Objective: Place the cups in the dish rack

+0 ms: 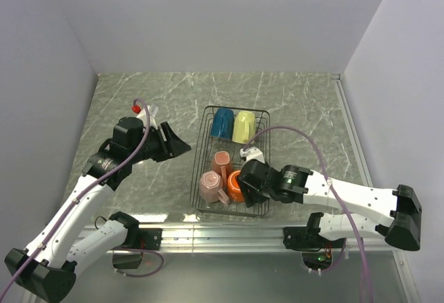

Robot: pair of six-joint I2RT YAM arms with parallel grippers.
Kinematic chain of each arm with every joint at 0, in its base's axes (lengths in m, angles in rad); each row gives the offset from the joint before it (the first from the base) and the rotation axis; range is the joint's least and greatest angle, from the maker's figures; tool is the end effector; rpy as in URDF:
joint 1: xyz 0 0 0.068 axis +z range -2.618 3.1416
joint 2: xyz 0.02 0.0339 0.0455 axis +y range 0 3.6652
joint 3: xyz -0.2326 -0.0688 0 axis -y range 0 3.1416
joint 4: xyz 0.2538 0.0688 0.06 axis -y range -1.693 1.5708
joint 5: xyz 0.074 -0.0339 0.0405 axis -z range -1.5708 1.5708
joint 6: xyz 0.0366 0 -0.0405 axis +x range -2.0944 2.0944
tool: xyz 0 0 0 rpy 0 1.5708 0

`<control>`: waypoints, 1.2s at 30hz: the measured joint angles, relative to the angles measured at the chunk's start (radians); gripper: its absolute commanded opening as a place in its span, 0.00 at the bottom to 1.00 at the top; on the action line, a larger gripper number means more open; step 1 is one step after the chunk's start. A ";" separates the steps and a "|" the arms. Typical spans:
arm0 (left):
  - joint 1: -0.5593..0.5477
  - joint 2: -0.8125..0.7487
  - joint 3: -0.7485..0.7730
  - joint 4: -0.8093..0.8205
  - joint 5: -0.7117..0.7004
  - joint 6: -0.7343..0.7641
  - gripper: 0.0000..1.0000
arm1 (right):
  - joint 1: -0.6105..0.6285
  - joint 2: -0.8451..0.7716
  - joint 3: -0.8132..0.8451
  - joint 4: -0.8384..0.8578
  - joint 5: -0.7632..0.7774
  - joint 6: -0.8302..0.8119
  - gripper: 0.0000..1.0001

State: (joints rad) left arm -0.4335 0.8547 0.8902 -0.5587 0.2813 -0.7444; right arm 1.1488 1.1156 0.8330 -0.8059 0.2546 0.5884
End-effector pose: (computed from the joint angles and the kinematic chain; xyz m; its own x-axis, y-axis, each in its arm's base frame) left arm 0.1894 -0.0989 0.3034 -0.7548 -0.3679 -0.5431 0.1501 0.7091 -0.6889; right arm 0.1022 0.2051 0.2123 -0.7653 -0.3931 -0.5097 -0.4932 0.8669 0.0718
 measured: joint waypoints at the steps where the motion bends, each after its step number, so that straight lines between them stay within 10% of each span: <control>1: 0.000 0.000 0.000 0.000 0.000 0.000 0.57 | 0.001 -0.009 0.010 -0.018 0.002 0.010 0.72; 15: 0.000 0.059 0.072 -0.040 -0.019 0.056 0.56 | 0.007 -0.246 0.426 -0.224 0.034 0.080 0.74; 36: 0.000 -0.212 -0.090 0.210 -0.488 0.189 0.76 | 0.007 -0.789 0.301 -0.291 0.115 0.311 0.85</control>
State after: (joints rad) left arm -0.4335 0.6426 0.7998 -0.3489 -0.2062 -0.5552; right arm 1.1561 0.3264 1.1339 -1.0966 0.3695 0.8989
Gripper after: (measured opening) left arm 0.765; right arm 0.835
